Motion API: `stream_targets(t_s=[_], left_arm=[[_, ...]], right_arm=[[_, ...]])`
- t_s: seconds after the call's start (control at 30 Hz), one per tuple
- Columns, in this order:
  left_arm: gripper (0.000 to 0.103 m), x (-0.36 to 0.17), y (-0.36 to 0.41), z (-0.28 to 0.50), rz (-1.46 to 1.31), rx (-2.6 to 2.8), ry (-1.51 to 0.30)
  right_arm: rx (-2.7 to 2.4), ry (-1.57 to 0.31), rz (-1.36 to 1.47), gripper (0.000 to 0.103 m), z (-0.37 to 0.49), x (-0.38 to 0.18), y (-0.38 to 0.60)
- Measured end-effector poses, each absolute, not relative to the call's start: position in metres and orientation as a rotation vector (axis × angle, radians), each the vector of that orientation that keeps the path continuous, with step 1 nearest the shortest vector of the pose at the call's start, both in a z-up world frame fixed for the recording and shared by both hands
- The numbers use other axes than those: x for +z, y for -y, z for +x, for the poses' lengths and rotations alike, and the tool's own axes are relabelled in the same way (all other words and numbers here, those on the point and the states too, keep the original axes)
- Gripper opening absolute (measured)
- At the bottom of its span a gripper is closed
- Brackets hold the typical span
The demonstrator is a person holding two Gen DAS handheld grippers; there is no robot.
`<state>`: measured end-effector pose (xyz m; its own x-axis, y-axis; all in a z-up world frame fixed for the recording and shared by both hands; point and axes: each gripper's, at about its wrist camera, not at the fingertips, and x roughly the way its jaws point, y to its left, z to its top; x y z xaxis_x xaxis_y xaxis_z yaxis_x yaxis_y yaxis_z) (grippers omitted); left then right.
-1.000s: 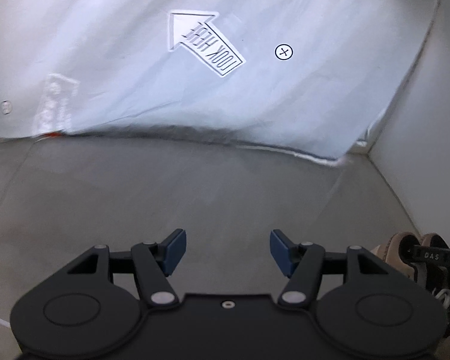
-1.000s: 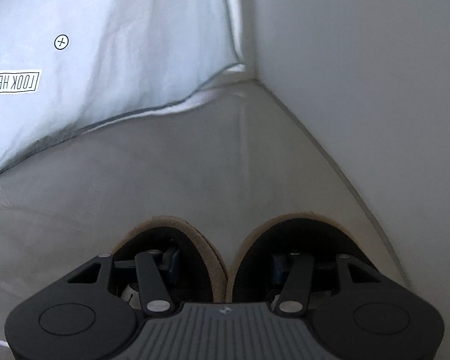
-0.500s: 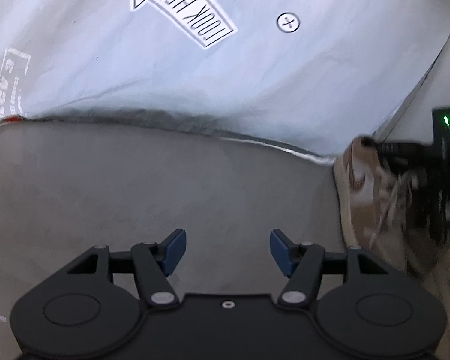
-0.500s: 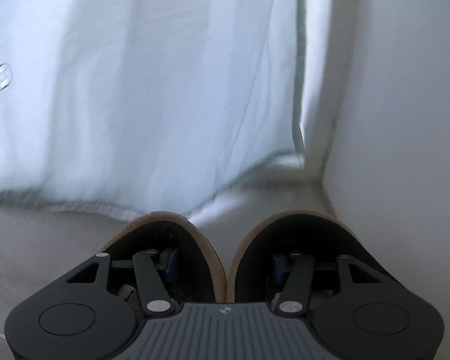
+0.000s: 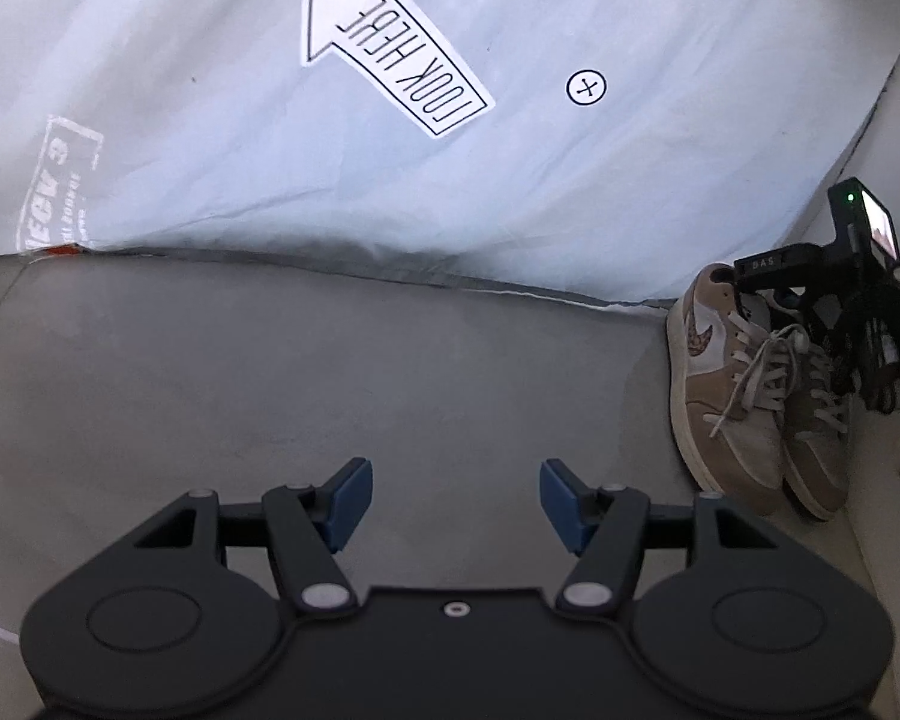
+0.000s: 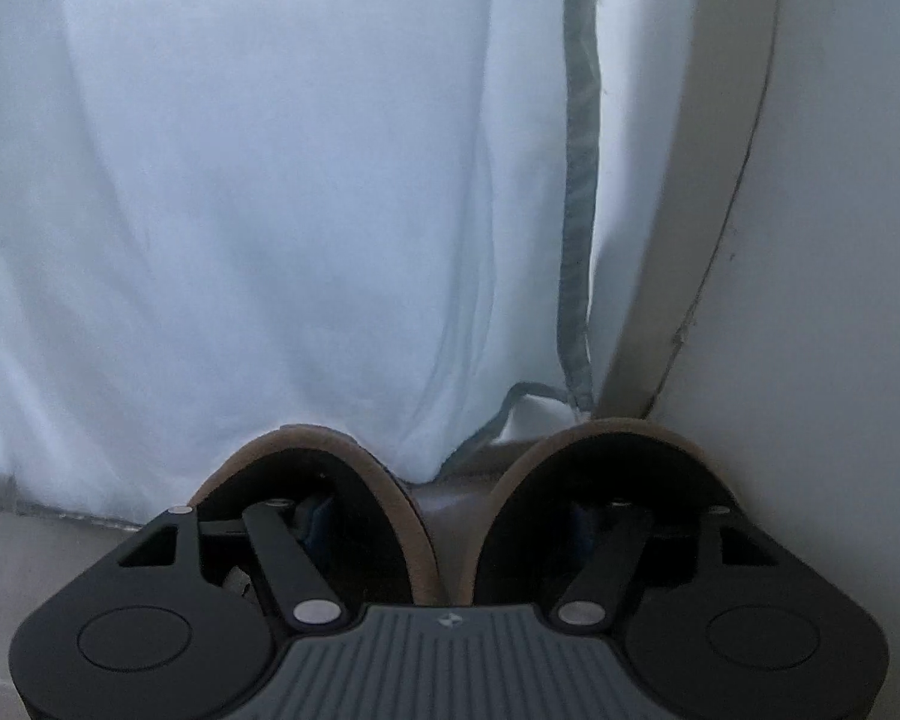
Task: Organize scattered shoes
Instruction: 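Carry the pair of tan sneakers into the enclosure corner with the right tool, then lower the sneaker pair in the corner and open the right tool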
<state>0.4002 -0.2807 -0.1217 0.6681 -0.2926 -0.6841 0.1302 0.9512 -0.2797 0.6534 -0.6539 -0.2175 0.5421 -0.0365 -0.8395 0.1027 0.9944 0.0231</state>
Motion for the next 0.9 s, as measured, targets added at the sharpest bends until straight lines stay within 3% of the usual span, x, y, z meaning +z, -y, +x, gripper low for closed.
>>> stream_targets(t_s=[0.2,0.37,0.47,0.63,0.67,0.7,0.77,0.9], left_arm=[[0.063,-0.133,0.277,0.4,-0.239,-0.236,-0.858],[0.063,-0.129,0.278,0.392,-0.232,-0.247,-0.849],[0.063,-0.127,0.279,0.392,-0.237,-0.247,-0.833],[0.063,-0.129,0.283,0.391,-0.248,-0.258,-0.834],[0.063,-0.129,0.285,0.391,-0.245,-0.265,-0.835],[0.063,-0.129,0.287,0.39,-0.242,-0.272,-0.835],[0.063,-0.128,0.29,0.388,-0.234,-0.285,-0.837],[0.063,-0.127,0.294,0.383,-0.215,-0.305,-0.838]], right_arm=[[-0.068,-1.014,0.08,0.07,0.65,-0.205,0.656],[0.0,-1.155,0.145,0.071,0.668,-0.206,0.672],[-0.013,-1.182,0.097,0.077,0.661,-0.195,0.668],[-0.111,-0.866,0.016,0.083,0.589,-0.16,0.647],[-0.129,-0.796,0.009,0.079,0.571,-0.158,0.641],[-0.154,-0.725,-0.005,0.062,0.546,-0.162,0.631],[-0.202,-0.592,-0.026,0.05,0.498,-0.169,0.61],[-0.233,-0.589,0.107,0.051,0.451,-0.197,0.585]])
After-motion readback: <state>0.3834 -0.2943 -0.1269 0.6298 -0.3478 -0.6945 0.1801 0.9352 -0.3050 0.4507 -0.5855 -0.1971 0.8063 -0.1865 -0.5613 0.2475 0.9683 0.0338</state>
